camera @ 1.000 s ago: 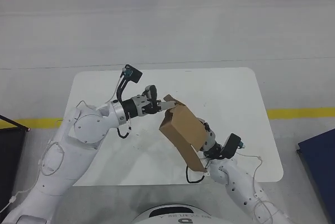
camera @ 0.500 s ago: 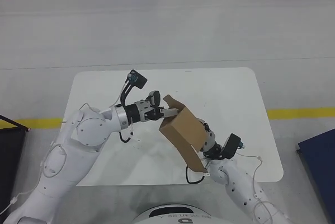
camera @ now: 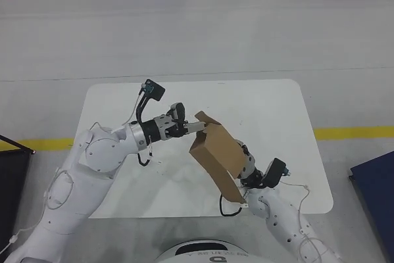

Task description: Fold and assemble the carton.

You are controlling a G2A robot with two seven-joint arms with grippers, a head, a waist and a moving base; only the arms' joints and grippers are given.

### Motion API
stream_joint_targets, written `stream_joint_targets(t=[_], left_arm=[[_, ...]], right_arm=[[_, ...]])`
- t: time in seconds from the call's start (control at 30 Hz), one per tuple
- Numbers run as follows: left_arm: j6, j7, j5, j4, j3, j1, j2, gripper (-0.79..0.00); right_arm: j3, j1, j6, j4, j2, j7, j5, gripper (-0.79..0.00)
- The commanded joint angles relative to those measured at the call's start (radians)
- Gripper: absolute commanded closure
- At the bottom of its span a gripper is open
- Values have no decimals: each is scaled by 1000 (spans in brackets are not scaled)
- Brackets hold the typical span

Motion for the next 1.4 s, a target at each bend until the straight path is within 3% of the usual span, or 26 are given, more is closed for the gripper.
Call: stream_joint_targets(t=[0.0, 0.13, 0.23, 0.37, 0.87, 1.0, 1.1, 1.17, 1.23, 1.37], left_arm=[[-15, 37, -151, 27, -25, 14, -2, -785], [-22, -46, -530, 90, -91, 41, -2, -785], [138, -231, -826, 153, -105, 31, 1, -785], [344, -397, -998, 227, -114, -22, 5, -785], [380, -394, -984, 232, -107, -31, 6, -785], [418, -409, -1163, 245, -81, -37, -8, -785], [499, -429, -1272, 273, -74, -50, -12, -785], [600, -458, -1343, 295, -69, -64, -13, -779], [711, -484, -1447, 334, -64, -74, -15, -739], [837, -448, -1524, 394, -45, -110, -21, -686]], right_arm=[[5, 3, 28, -2, 0, 20, -11, 0], [-1, 8, 76, 10, -2, 2, -75, 0], [-1, 18, 70, 39, -3, -31, -90, 0], [-6, 38, 63, 74, -5, -63, -110, 0], [7, 53, 100, 98, -3, -61, -155, 0], [1, 54, 73, 82, -3, -20, -147, 0], [7, 54, 78, 82, 0, -27, -171, 0], [12, 52, 88, 82, 2, -40, -193, 0], [15, 51, 92, 80, 4, -44, -214, 0], [13, 47, 118, 69, 6, -34, -257, 0]])
